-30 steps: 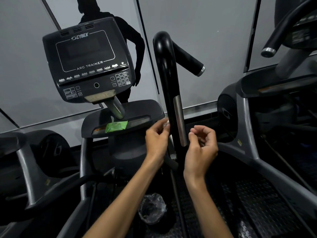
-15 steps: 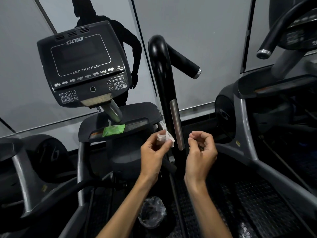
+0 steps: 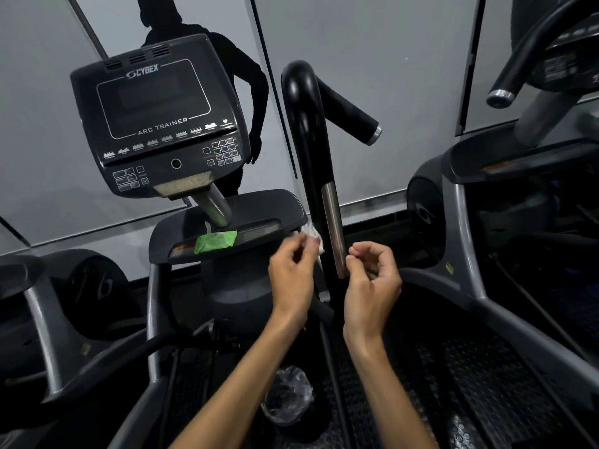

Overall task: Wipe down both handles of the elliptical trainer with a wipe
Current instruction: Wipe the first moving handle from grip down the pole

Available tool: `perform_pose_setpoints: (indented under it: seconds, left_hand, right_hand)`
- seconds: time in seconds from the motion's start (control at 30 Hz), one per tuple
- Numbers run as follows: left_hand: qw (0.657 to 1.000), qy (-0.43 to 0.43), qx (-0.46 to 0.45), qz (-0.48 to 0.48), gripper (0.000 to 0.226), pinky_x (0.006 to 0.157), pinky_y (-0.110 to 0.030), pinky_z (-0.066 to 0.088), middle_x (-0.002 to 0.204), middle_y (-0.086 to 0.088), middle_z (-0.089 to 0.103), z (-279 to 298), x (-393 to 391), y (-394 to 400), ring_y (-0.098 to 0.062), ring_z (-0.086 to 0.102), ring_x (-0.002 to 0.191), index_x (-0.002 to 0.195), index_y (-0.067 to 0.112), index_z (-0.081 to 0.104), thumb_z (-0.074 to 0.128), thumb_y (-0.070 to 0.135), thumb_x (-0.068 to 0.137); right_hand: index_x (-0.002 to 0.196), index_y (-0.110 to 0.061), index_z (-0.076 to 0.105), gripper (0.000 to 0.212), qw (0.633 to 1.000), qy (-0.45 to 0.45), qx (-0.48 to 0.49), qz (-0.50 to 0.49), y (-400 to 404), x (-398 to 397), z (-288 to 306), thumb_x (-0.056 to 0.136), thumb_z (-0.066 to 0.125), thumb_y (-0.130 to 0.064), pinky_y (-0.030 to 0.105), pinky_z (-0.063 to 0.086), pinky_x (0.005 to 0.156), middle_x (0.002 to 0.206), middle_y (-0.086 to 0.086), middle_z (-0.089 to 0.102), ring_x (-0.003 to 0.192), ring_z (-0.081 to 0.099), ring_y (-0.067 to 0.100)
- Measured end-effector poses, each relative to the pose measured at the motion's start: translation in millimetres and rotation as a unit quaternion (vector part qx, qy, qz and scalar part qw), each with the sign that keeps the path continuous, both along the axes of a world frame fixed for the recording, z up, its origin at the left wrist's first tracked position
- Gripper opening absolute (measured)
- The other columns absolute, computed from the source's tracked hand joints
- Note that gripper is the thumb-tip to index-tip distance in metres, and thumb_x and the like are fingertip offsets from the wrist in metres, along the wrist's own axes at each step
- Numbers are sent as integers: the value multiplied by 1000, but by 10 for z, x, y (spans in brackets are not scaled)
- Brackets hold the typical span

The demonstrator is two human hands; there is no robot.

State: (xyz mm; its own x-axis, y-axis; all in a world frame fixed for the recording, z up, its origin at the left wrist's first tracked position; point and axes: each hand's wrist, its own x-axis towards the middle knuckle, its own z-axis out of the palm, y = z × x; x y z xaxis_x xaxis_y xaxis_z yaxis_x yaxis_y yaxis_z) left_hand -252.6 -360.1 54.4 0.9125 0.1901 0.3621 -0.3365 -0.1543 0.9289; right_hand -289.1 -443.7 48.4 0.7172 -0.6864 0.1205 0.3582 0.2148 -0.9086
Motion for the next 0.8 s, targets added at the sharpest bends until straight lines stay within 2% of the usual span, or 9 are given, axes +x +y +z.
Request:
perform_pose_setpoints:
  seconds: [0.1, 0.17, 0.3, 0.43, 0.53, 0.63, 0.67, 0.73, 0.8]
  left_hand:
    - [998, 25, -50, -32, 25, 76, -32, 44, 75, -1, 57, 163, 173, -13, -12, 50, 75, 79, 9, 65, 58, 16, 102]
    - [995, 61, -40, -61, 35, 75, -36, 38, 77, -8, 51, 63, 158, 9, -20, 43, 76, 83, -6, 56, 55, 23, 102]
    - [993, 78, 0, -90, 34, 70, -36, 36, 76, -9, 50, -40, 42, 100, -21, 40, 73, 81, -7, 53, 55, 21, 101]
    - [993, 65, -50, -83, 27, 81, -35, 42, 88, -11, 56, 199, 242, 15, -23, 47, 83, 93, -8, 59, 53, 16, 103]
    - [982, 124, -88, -111, 23, 87, -36, 48, 92, -18, 62, 145, 163, -17, -27, 56, 90, 97, 0, 65, 46, 14, 100]
    - [976, 149, -51, -151, 32, 87, -42, 48, 96, -28, 66, 44, 141, 72, -30, 58, 91, 101, -14, 62, 44, 12, 94]
    - [977, 136, -56, -154, 32, 86, -44, 44, 95, -23, 62, 82, 187, 95, -29, 54, 92, 99, -14, 60, 46, 14, 90]
    - [978, 110, -88, -153, 25, 84, -37, 43, 96, -15, 59, 205, 272, 84, -27, 53, 88, 103, -4, 63, 47, 13, 93]
    - [973, 115, -121, -158, 24, 80, -27, 46, 90, -4, 66, 252, 278, 48, -13, 60, 81, 105, 7, 66, 43, 10, 101]
  right_hand:
    - [85, -31, 69, 21, 999, 6, -27, 24, 28, 7, -19, 77, 67, -11, 50, 56, 83, 91, -1, 71, 91, 67, 26]
    - [86, -33, 69, 21, 999, 7, -35, 29, 19, 5, -39, 75, 67, -16, 56, 54, 84, 92, -1, 71, 93, 66, 29]
    - [87, -34, 69, 19, 999, 0, -43, 24, 7, 5, -31, 75, 67, -19, 57, 52, 84, 91, -4, 71, 94, 65, 30]
    - [87, -35, 69, 19, 998, -7, -49, 26, 43, 42, -2, 75, 67, -21, 59, 51, 84, 92, -3, 70, 95, 64, 30]
    - [88, -35, 68, 18, 998, -14, -59, 31, 38, 47, 23, 74, 67, -23, 57, 50, 87, 95, -6, 69, 99, 63, 26]
    - [88, -33, 68, 17, 997, -24, -68, 29, 23, 25, 44, 76, 68, -21, 53, 50, 89, 96, -10, 67, 101, 62, 22]
    - [89, -33, 68, 18, 997, -27, -71, 28, 16, 25, 50, 76, 68, -21, 51, 50, 89, 96, -11, 67, 101, 61, 21]
    - [92, -31, 67, 20, 997, -31, -69, 27, 6, 35, 54, 75, 68, -21, 47, 50, 89, 98, -11, 66, 102, 60, 20]
    - [98, -31, 64, 26, 997, -36, -58, 22, -12, 43, 50, 75, 69, -21, 40, 49, 90, 102, -11, 65, 104, 60, 18]
